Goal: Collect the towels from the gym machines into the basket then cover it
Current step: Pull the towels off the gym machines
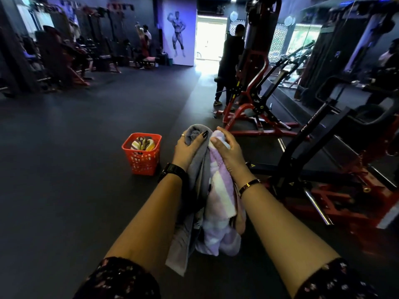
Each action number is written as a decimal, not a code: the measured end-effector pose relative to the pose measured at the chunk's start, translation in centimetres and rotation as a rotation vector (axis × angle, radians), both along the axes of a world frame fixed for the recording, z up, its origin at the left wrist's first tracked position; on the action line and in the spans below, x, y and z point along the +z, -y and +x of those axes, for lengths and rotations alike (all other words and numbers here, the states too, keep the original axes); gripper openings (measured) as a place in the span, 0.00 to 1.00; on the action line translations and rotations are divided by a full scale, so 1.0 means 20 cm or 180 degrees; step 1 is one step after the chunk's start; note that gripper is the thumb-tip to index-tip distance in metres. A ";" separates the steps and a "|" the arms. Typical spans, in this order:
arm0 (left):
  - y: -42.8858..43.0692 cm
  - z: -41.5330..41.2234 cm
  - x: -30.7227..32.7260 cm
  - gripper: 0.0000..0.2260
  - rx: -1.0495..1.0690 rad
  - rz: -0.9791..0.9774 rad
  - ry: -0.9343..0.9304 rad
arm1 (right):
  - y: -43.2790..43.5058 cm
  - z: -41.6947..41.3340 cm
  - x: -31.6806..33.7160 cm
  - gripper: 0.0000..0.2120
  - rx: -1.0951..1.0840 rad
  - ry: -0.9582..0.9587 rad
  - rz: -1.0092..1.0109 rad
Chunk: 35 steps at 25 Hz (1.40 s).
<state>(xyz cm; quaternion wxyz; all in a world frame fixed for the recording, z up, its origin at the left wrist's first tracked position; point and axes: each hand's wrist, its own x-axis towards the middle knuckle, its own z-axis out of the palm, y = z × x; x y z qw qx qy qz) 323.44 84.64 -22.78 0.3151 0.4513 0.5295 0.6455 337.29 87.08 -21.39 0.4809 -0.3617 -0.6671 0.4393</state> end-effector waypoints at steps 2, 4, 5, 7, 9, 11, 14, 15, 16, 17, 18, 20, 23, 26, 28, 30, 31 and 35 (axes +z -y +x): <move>0.05 -0.13 0.02 0.21 0.0009 0.0028 -0.0043 | 0.05 -0.16 0.01 0.40 0.0015 -0.0116 -0.0111; 0.10 -0.26 0.03 0.22 -0.0007 -0.0024 -0.0033 | 0.09 -0.30 0.00 0.38 0.0046 -0.0248 -0.0214; 0.14 -0.33 0.02 0.23 0.0007 -0.0103 0.0036 | 0.11 -0.38 -0.01 0.36 0.0100 -0.0286 -0.0265; 0.22 -0.47 0.01 0.27 0.0037 -0.0261 0.0037 | 0.17 -0.53 -0.04 0.34 0.0200 -0.0365 -0.0373; 0.30 -0.60 0.02 0.28 0.0062 -0.0247 0.0277 | 0.22 -0.68 -0.05 0.26 0.0319 -0.0371 -0.0385; 0.34 -0.73 -0.01 0.24 0.0104 -0.0224 0.0440 | 0.27 -0.81 -0.04 0.22 0.0433 -0.0351 -0.0342; 0.41 -0.87 -0.03 0.29 -0.0054 -0.0242 0.0739 | 0.33 -0.96 -0.06 0.26 0.0571 -0.0351 -0.0359; 0.42 -0.93 -0.05 0.29 -0.0092 -0.0226 0.0868 | 0.35 -1.01 -0.07 0.27 0.0600 -0.0315 -0.0364; 0.43 -0.98 -0.06 0.26 -0.0032 -0.0172 0.0919 | 0.36 -1.06 -0.07 0.27 0.0610 -0.0267 -0.0359; 0.44 -1.03 -0.07 0.24 0.0071 -0.0078 0.0897 | 0.37 -1.11 -0.07 0.25 0.0639 -0.0245 -0.0351; 0.45 -1.07 -0.07 0.25 0.0158 -0.0039 0.0870 | 0.38 -1.16 -0.07 0.23 0.0685 -0.0224 -0.0342; 0.45 -1.15 -0.07 0.31 0.0205 0.0011 0.0944 | 0.36 -1.24 -0.07 0.21 0.0773 -0.0214 -0.0343; 0.41 -1.28 -0.07 0.30 0.0367 -0.0083 0.0981 | 0.30 -1.37 -0.08 0.21 0.0893 -0.0174 -0.0383; 0.32 -1.43 -0.09 0.21 0.0648 -0.0066 0.0884 | 0.21 -1.52 -0.10 0.20 0.1005 -0.0174 -0.0436; 0.26 -1.52 -0.09 0.17 0.0752 -0.0086 0.0809 | 0.12 -1.63 -0.11 0.21 0.1087 -0.0205 -0.0505; 0.19 -1.61 -0.10 0.13 0.0837 -0.0098 0.0866 | 0.02 -1.73 -0.12 0.22 0.1195 -0.0144 -0.0503; 0.15 -1.66 -0.10 0.14 0.0933 -0.0112 0.0927 | -0.03 -1.79 -0.11 0.22 0.1266 -0.0106 -0.0465; -0.02 -1.83 -0.05 0.26 0.1190 -0.0074 0.0932 | -0.25 -2.00 -0.06 0.23 0.1428 -0.0056 -0.0367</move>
